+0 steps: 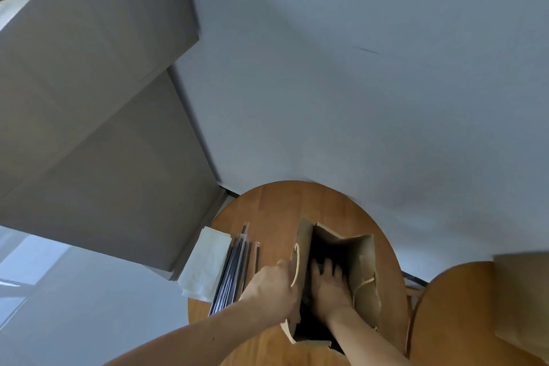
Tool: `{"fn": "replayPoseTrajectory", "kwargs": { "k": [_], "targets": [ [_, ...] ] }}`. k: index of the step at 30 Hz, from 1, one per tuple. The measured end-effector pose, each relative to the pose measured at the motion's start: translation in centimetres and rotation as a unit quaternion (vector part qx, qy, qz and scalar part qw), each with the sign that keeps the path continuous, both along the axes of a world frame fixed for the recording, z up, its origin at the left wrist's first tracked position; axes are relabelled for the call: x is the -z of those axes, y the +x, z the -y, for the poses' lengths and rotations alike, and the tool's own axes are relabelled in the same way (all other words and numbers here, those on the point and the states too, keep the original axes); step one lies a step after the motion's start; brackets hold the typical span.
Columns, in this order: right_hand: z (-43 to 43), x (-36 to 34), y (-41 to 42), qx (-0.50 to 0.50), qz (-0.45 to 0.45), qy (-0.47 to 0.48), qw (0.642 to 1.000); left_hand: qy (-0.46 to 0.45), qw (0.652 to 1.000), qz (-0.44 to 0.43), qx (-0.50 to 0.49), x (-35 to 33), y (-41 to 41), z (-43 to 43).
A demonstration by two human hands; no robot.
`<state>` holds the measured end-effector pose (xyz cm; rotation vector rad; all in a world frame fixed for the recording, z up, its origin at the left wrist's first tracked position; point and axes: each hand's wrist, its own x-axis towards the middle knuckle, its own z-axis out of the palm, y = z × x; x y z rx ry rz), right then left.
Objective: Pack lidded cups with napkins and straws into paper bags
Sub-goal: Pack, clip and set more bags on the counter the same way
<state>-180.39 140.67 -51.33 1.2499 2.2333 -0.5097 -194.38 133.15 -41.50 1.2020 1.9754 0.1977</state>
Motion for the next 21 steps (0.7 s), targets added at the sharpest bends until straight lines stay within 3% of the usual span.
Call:
{"fn": "replayPoseTrajectory", "kwargs": {
  "k": [8, 14, 17, 21],
  "targets": [
    [-1.1, -14.1, -0.4, -0.066, -0.096, 0.081, 0.99, -0.01, 0.998, 0.034, 0.043, -1.8, -0.5, -0.9],
    [-4.0, -22.9, 0.8, 0.038, -0.202, 0.142, 0.968, -0.07, 0.973, 0.124, 0.18, -4.0, -3.5, -2.3],
    [-5.1, -23.8, -1.1, 0.087, -0.253, 0.126, 0.955, -0.051, 0.979, 0.057, 0.191, -5.1, -7.2, -2.9],
    [-4.0, -21.0, -6.9, 0.104, -0.309, 0.028, 0.945, 0.014, 0.996, -0.01, 0.091, -5.4, -12.7, -3.0]
  ]
}}
